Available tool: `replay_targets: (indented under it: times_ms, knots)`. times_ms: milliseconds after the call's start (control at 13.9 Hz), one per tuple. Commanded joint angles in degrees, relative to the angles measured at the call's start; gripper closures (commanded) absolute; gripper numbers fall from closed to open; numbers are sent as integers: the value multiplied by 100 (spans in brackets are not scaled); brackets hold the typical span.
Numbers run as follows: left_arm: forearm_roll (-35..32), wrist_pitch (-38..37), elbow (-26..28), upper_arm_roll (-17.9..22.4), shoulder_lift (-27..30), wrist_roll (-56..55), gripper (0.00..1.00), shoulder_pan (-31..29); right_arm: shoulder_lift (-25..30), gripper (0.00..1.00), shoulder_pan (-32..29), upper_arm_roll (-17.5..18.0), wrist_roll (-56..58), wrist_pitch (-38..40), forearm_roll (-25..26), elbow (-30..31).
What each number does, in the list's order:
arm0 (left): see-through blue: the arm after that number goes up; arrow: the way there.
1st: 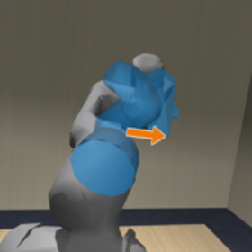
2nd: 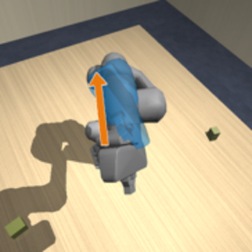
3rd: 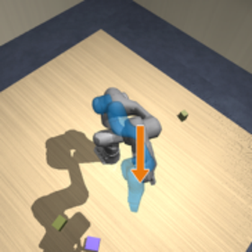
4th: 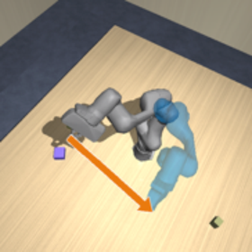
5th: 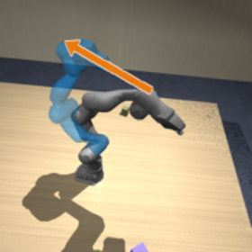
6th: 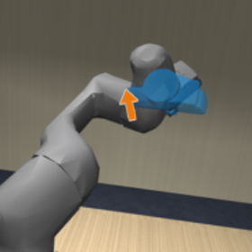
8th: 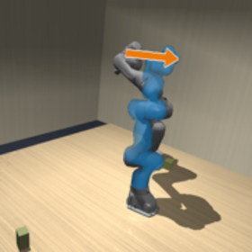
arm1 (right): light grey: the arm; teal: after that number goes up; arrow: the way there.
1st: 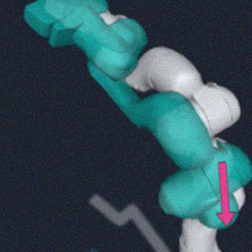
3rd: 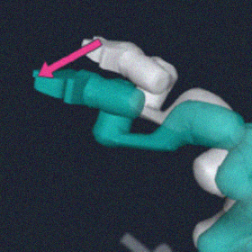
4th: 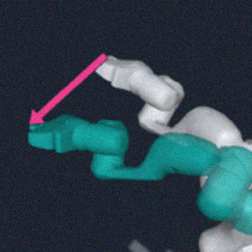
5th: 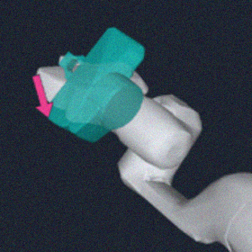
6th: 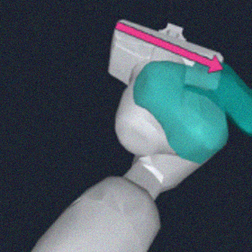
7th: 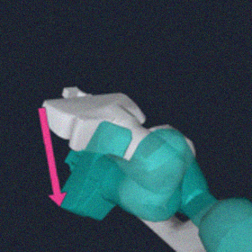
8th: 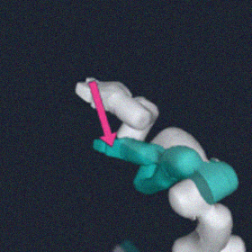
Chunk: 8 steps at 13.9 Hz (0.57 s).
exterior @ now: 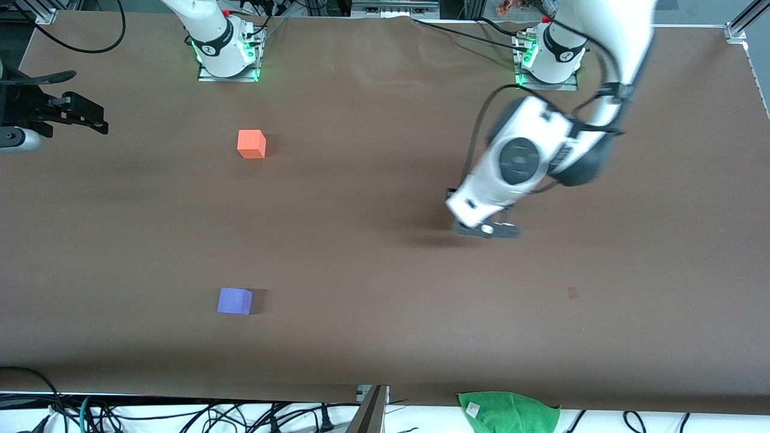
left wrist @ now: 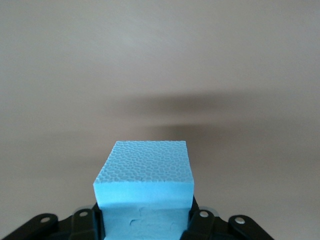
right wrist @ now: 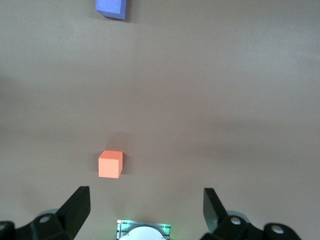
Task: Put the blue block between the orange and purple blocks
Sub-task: 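Grasp the light-blue cube with the left gripper and carry it toward the table's middle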
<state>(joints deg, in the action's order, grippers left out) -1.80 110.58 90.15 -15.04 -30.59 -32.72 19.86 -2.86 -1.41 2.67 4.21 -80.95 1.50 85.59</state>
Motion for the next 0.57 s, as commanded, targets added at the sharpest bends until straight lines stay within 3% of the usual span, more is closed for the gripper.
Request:
replay_targets:
  times_ms: [0,287,358,430,502]
  knots:
    - [-23,304,-524,89,-736,-655,74,588,40,0,-70,32,62,-70,-70,63]
    - [-75,1499,-428,124,-1334,-1280,75,915,40,0,-70,32,71,-70,-79,63]
    - [-75,1589,-419,124,-1388,-1289,71,1002,40,0,-70,32,80,-70,-71,63]
    - [-84,1581,-410,124,-1380,-1281,48,1011,49,0,-70,32,80,-70,-70,63]
    - [-84,1546,-402,124,-1371,-1237,0,968,40,0,-70,32,80,-70,-70,63]
